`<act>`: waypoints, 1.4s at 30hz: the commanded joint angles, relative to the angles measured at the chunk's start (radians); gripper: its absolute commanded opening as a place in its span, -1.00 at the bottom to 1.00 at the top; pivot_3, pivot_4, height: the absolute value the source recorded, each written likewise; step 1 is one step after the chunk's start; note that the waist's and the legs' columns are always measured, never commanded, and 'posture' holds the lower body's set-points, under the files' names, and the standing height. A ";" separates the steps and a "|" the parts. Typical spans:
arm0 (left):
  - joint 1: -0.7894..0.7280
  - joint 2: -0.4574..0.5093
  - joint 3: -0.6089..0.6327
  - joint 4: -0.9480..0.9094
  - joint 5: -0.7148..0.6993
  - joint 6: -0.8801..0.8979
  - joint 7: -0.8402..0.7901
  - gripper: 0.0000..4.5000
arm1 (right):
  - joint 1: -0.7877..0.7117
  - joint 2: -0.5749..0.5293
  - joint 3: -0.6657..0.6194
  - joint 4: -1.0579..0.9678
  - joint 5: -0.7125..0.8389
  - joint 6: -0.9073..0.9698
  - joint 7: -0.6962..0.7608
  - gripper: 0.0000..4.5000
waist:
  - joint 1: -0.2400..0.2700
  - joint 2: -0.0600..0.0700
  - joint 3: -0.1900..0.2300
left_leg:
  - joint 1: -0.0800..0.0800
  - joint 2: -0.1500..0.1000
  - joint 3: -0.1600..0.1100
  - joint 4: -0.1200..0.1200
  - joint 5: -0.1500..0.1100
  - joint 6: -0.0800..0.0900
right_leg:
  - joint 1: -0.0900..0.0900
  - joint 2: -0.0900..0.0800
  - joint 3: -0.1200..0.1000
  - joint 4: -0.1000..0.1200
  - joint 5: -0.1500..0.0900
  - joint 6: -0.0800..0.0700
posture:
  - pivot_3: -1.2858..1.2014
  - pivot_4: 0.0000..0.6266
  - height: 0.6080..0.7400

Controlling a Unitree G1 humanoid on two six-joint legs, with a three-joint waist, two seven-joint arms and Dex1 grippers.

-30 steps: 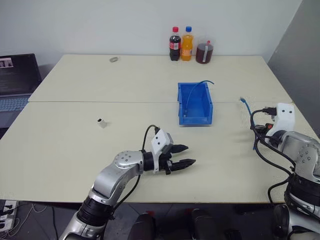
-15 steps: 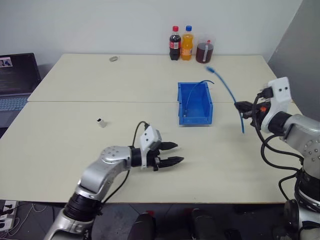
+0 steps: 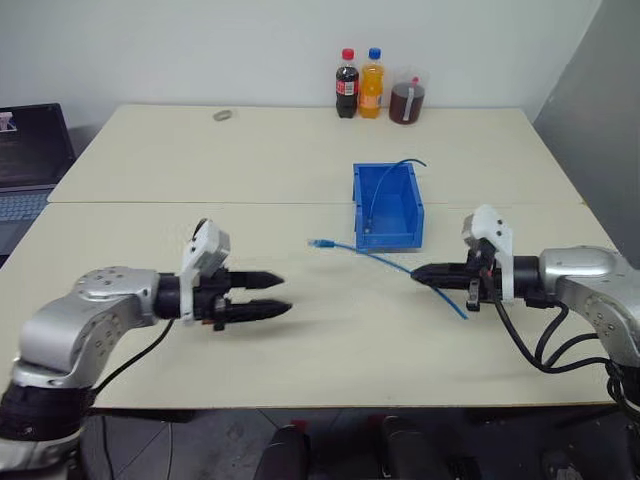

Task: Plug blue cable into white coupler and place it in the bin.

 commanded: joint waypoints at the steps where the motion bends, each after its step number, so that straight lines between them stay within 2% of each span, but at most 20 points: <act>1: 0.084 0.069 0.051 -0.078 0.004 -0.016 -0.045 0.31 | -0.026 -0.016 0.114 0.028 -0.070 -0.119 0.097 -0.99 | 0.001 0.000 0.000 | 0.000 0.000 0.000 -0.001 0.000 0.000 | 0.000 0.000 0.000 -0.001 0.000 0.000 | 0.03 -0.52 1.00; 6: 0.162 0.091 0.104 -0.116 0.009 -0.044 -0.032 0.31 | -0.063 -0.002 0.264 0.135 -0.221 -0.279 0.155 -0.99 | 0.004 0.000 0.000 | -0.001 0.000 0.002 -0.003 0.000 0.000 | -0.001 -0.001 0.000 -0.004 0.002 -0.004 | 0.03 -0.52 1.00; 10: 0.179 0.125 0.138 -0.108 0.030 -0.064 -0.048 0.31 | -0.080 0.005 0.322 0.208 -0.309 -0.382 0.183 -0.99 | 0.012 0.000 0.000 | -0.002 0.000 0.002 -0.003 0.000 -0.001 | -0.002 -0.001 0.000 -0.003 0.003 -0.005 | 0.03 -0.52 1.00; 18: 0.141 0.142 0.179 -0.059 0.053 -0.131 -0.065 0.31 | -0.101 0.027 0.351 0.344 -0.473 -0.568 0.158 -0.99 | 0.013 0.000 0.000 | -0.002 0.000 0.003 -0.002 0.000 -0.001 | -0.003 -0.001 0.000 -0.003 0.003 -0.005 | 0.03 -0.52 1.00; 28: 0.154 0.117 0.123 -0.088 0.072 -0.145 -0.055 0.31 | -0.068 0.032 0.340 0.355 -0.529 -0.617 0.166 -0.99 | 0.013 0.000 0.000 | -0.002 0.000 0.003 -0.002 0.000 -0.001 | -0.003 -0.001 0.001 -0.002 0.004 -0.006 | 0.03 -0.52 1.00; 35: 0.156 0.123 0.107 -0.087 0.085 -0.157 -0.066 0.31 | -0.081 0.055 0.317 0.364 -0.509 -0.596 0.178 -0.99 | 0.012 0.000 0.000 | -0.001 0.000 0.004 -0.002 0.000 -0.001 | -0.003 -0.001 0.001 -0.001 0.004 -0.006 | 0.03 -0.52 1.00; 37: 0.157 0.123 0.100 -0.088 0.092 -0.162 -0.069 0.31 | -0.084 0.058 0.305 0.351 -0.494 -0.577 0.183 -0.79 | 0.012 0.000 0.000 | -0.001 0.000 0.004 -0.002 0.000 -0.001 | -0.003 -0.001 0.001 -0.001 0.004 -0.007 | 0.03 -0.52 1.00; 38: 0.156 0.122 0.096 -0.088 0.094 -0.163 -0.070 0.31 | -0.084 0.059 0.301 0.343 -0.486 -0.575 0.189 -0.75 | 0.012 0.000 0.000 | -0.001 0.000 0.004 -0.002 0.000 -0.001 | -0.003 -0.001 0.001 -0.001 0.004 -0.007 | 0.03 -0.52 1.00; 42: 0.152 0.108 0.074 -0.103 0.087 -0.158 -0.058 0.31 | -0.087 0.064 0.287 0.325 -0.469 -0.564 0.194 -0.34 | 0.012 0.000 0.000 | -0.001 0.000 0.004 -0.002 0.000 -0.001 | -0.003 -0.001 0.001 0.000 0.004 -0.007 | 0.03 -0.52 1.00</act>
